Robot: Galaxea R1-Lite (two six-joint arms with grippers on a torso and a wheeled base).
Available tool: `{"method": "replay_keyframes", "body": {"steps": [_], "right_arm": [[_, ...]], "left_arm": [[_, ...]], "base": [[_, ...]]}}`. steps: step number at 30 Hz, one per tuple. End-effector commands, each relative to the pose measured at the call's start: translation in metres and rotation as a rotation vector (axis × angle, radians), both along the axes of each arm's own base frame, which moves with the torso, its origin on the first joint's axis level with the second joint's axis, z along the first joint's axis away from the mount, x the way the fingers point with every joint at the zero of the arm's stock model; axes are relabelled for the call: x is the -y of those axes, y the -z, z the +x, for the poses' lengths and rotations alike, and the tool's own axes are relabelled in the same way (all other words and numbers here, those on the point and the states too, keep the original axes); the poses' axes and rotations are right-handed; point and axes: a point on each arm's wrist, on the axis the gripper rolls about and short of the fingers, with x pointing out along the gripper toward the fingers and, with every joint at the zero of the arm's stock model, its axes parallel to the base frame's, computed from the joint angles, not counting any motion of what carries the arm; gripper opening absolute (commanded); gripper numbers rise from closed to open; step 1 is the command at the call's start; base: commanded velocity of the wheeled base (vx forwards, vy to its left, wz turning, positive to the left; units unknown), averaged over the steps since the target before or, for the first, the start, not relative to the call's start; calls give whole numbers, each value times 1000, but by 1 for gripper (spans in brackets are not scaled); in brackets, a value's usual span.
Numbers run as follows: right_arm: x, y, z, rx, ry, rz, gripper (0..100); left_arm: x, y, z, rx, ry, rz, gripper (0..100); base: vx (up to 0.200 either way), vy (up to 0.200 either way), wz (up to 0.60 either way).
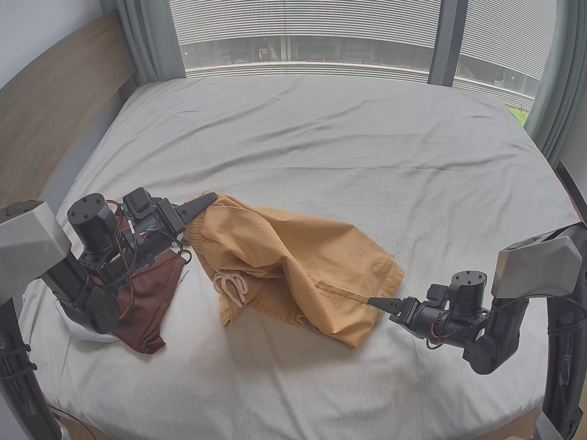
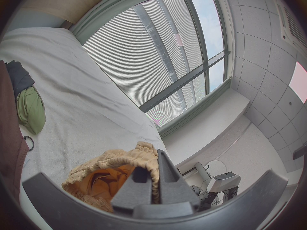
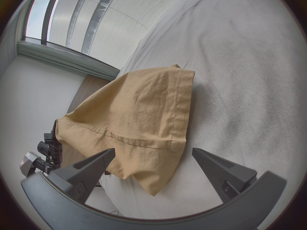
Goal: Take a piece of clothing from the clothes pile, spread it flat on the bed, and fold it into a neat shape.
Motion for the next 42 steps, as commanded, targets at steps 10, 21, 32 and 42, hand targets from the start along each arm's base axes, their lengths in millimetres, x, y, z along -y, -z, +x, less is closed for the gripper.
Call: {"method": "replay_keyframes", "body": {"steps": [10,21,32,42], "right_arm": [[-13,13,20,15,-31,41,100],[-14,4,7,48,-95,79,100],[-5,-28,-7,85,-145,113,100],[-12,-33,1,126,-161,125,100]], "left_arm": [[0,-8,0,25,-4,-8,0],[1,-6,0,22,-1,-5,0],[0,-5,3,23,-9,-5,0],[0,-6,3,26,-9,-4,0]], "base": [[0,0,0],[0,0,0],[0,0,0],[0,0,0]]}}
